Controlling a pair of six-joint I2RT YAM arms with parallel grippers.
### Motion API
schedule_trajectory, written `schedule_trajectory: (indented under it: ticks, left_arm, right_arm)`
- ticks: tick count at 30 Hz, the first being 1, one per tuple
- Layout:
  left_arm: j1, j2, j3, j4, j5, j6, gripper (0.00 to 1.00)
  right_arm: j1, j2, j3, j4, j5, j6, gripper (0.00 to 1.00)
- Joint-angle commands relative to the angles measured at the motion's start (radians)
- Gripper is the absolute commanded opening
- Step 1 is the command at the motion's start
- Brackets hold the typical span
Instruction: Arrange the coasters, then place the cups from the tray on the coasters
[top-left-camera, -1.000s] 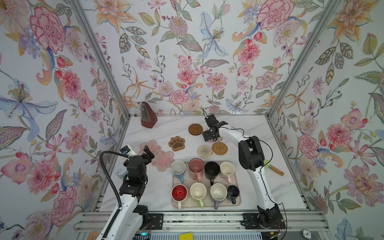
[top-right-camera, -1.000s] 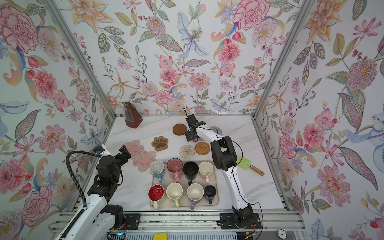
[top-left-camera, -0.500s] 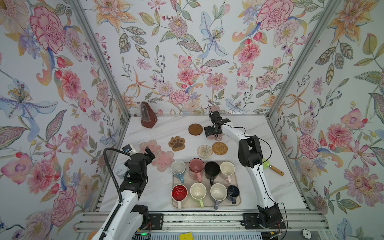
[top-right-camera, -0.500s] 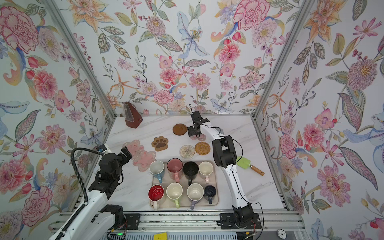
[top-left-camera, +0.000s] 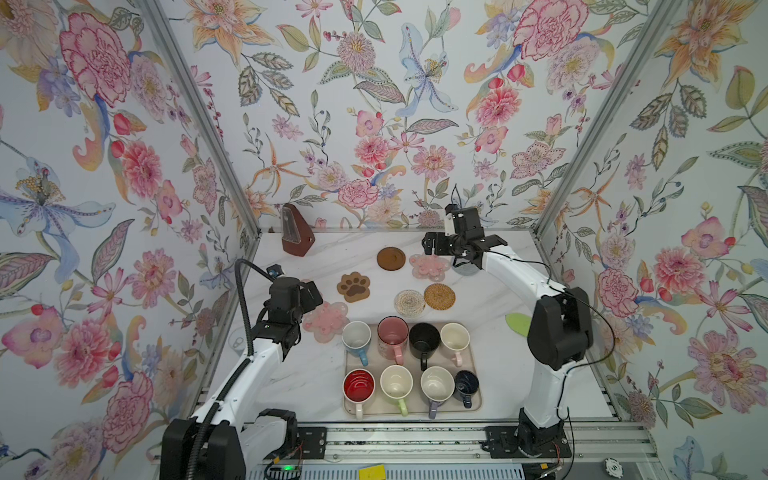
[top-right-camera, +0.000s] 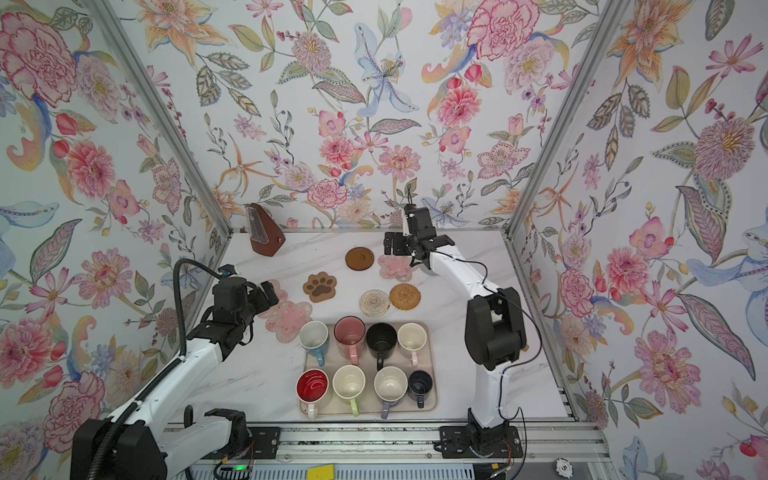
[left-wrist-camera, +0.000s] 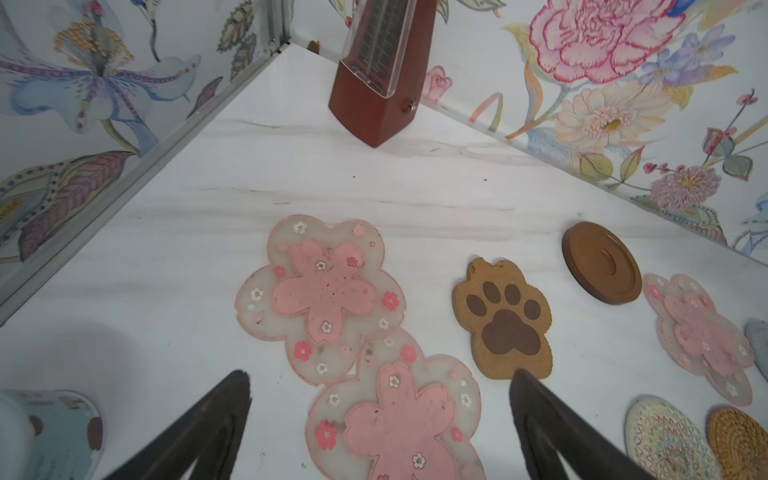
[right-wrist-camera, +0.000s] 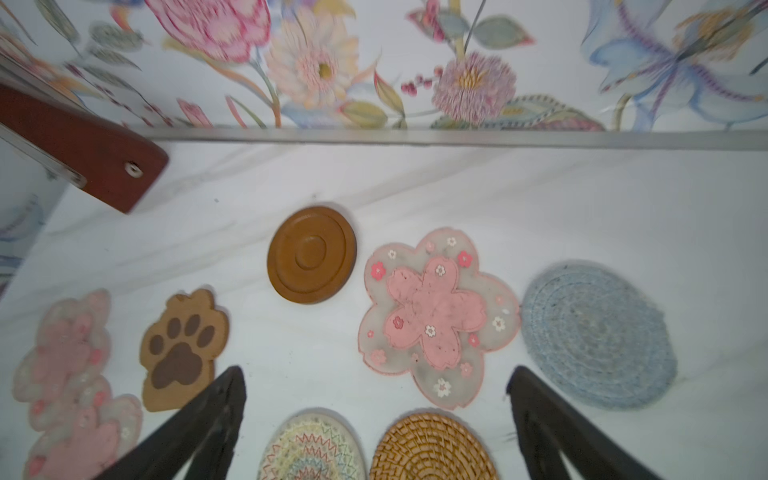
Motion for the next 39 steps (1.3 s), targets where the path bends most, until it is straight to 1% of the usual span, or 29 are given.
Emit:
schedule_trajectory:
  ticks: [1, 4, 8, 11, 15, 20, 26, 34, 39]
  left_arm:
    - [-0.045, 0.101, 0.102, -0.060, 0.058, 0.041, 0.99]
    - [-0.100, 0.223, 0.206, -0.118, 0.037, 0.059, 0.99]
    - [-0.156, 0.393, 0.350, -0.220, -0.005, 0.051, 0.99]
    - [-0.181, 0.502, 0.419, -0.259, 0.011, 0.034, 0.99]
    - [-0.227, 0.577, 0.477, -0.281, 0.016, 0.023, 0.99]
    - [-0.261, 0.632, 0.500, -0.306, 0.002, -0.006, 0.98]
    - [-0.269, 0.653, 0.489, -0.284, 0.036, -0.029, 0.98]
    - [-0.275, 0.706, 0.514, -0.295, 0.024, -0.033, 0.98]
    - [-0.275, 0.744, 0.533, -0.292, 0.029, -0.036, 0.95]
  right_arm:
    - [-0.053, -0.147, -0.232, 0.177, -0.024, 0.092, 0.99]
    - [-0.088, -0.254, -0.389, 0.182, -0.003, 0.105, 0.99]
    - [-0.139, -0.344, -0.521, 0.182, -0.001, 0.126, 0.99]
    - [-0.168, -0.379, -0.565, 0.182, -0.007, 0.135, 0.99]
    - [-0.189, -0.391, -0.586, 0.182, -0.008, 0.135, 0.99]
    - [-0.205, -0.388, -0.590, 0.182, -0.021, 0.138, 0.99]
    - [-0.214, -0.387, -0.596, 0.182, -0.025, 0.141, 0.99]
    - [-0.218, -0.397, -0.612, 0.185, -0.028, 0.145, 0.99]
    - [-0.225, -0.412, -0.619, 0.184, -0.027, 0.144, 0.99]
